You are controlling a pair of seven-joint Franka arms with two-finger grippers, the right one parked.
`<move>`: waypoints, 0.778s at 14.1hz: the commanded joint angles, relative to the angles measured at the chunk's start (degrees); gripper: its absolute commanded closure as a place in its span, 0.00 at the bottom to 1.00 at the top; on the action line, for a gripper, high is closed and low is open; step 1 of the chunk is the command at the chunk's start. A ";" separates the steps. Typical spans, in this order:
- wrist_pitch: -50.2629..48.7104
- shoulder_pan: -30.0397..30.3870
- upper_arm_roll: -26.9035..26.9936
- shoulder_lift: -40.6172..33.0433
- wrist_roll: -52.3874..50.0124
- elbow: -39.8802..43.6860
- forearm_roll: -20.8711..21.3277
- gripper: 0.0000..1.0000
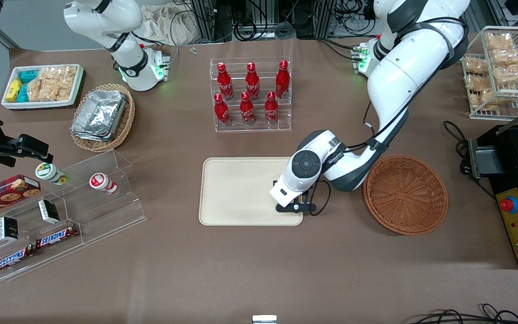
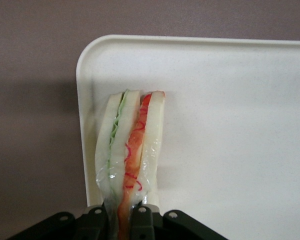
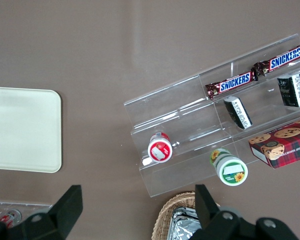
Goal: Place sandwich from basket to tray
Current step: 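Lower the sandwich onto the tray and open the left gripper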
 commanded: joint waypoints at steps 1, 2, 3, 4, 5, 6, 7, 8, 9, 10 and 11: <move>2.71 -1.18 0.99 0.92 -1.18 1.42 2.14 0.17; 2.46 -1.09 0.99 0.39 -1.36 1.42 2.05 0.00; 2.28 -0.74 0.91 -0.13 -2.14 1.42 1.96 0.00; 2.28 -0.65 0.91 -1.27 -3.28 1.42 1.96 0.00; 2.20 -0.57 0.91 -2.15 -4.25 1.42 1.87 0.00; 2.02 -0.48 0.91 -3.73 -5.65 1.42 1.61 0.00; 0.45 -0.39 0.91 -5.22 -6.62 1.51 1.35 0.00; -3.39 0.05 0.91 -7.24 -6.72 1.69 1.08 0.00; -6.91 1.36 0.56 -9.26 -6.63 1.69 1.17 0.00; -10.60 2.06 0.29 -11.80 -6.55 1.34 1.00 0.00; -12.90 2.25 0.29 -14.70 -6.63 0.38 0.21 0.00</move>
